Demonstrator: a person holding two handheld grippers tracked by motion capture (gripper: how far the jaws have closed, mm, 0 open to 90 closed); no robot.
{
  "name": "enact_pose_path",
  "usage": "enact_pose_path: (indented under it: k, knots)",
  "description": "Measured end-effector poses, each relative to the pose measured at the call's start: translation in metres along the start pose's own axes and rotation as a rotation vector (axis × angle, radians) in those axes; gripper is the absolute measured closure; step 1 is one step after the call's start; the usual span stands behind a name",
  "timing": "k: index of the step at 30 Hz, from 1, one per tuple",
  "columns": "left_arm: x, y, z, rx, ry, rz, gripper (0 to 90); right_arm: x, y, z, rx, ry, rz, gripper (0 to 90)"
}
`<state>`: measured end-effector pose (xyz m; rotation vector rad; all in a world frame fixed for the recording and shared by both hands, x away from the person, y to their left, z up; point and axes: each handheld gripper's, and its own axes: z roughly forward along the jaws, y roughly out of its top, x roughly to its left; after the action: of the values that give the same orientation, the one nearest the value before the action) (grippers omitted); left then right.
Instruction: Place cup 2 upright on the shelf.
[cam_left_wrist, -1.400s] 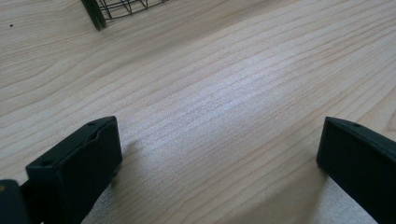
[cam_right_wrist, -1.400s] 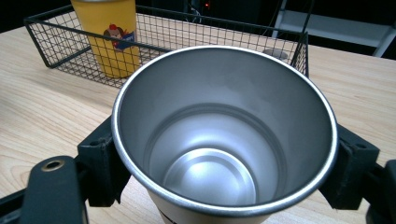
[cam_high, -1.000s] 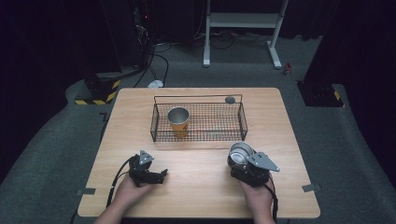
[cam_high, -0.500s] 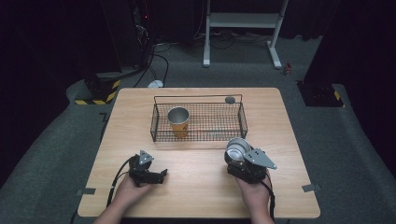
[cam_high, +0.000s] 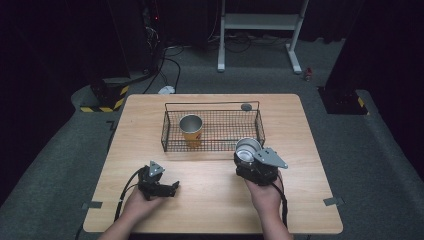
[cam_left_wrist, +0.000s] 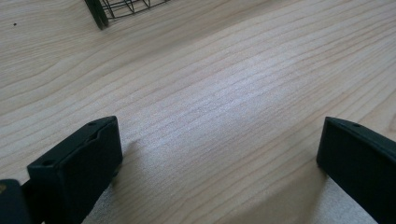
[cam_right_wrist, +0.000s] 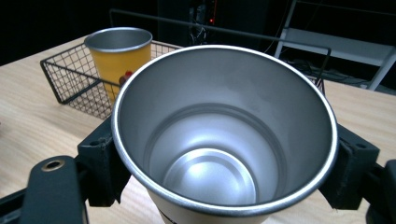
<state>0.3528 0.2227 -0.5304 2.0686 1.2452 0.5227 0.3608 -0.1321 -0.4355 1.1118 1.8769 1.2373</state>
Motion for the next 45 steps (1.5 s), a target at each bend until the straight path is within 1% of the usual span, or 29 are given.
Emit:
enact_pose_path:
  k: [3, 4, 6, 8, 12, 16, 21, 27, 30, 34, 39, 45]
  knots:
    - [0.000, 0.000, 0.000, 0.001, 0.002, -0.002, 0.5, -0.001, 0.008, 0.002, -0.001, -0.007, 0.016, 18.6]
    - [0.000, 0.000, 0.000, 0.001, 0.002, -0.001, 0.5, -0.001, 0.011, 0.002, -0.005, -0.007, 0.029, 18.6]
    - [0.000, 0.000, 0.000, 0.001, 0.001, -0.001, 0.5, -0.002, 0.015, 0.002, -0.010, -0.002, 0.043, 18.6]
    - [0.001, 0.000, 0.000, 0.003, -0.002, 0.001, 0.4, -0.002, 0.019, 0.003, -0.019, -0.006, 0.043, 18.7]
    - [0.001, 0.001, 0.000, 0.003, -0.004, 0.007, 0.4, -0.003, 0.027, 0.007, -0.017, -0.026, 0.042, 18.6]
    - [0.001, 0.000, 0.000, 0.000, -0.003, 0.004, 0.5, -0.007, 0.034, 0.008, -0.026, -0.027, 0.064, 18.6]
    - [0.001, 0.001, 0.000, 0.001, -0.004, 0.005, 0.5, -0.009, 0.042, 0.009, -0.031, -0.031, 0.055, 18.7]
    - [0.001, 0.001, 0.000, 0.003, -0.003, 0.005, 0.5, -0.014, 0.046, 0.012, -0.029, -0.030, 0.075, 18.6]
    - [0.001, 0.001, 0.000, 0.003, -0.002, 0.009, 0.5, -0.014, 0.047, 0.014, -0.028, -0.040, 0.071, 18.6]
    - [0.001, 0.001, 0.001, 0.003, -0.002, 0.009, 0.5, -0.015, 0.048, 0.018, -0.027, -0.030, 0.081, 18.7]
    - [0.001, 0.001, 0.000, 0.002, -0.003, 0.005, 0.6, -0.013, 0.054, 0.023, -0.028, -0.027, 0.064, 18.7]
    - [0.001, 0.000, 0.000, 0.003, -0.002, 0.007, 0.6, -0.011, 0.063, 0.028, -0.029, -0.042, 0.059, 18.7]
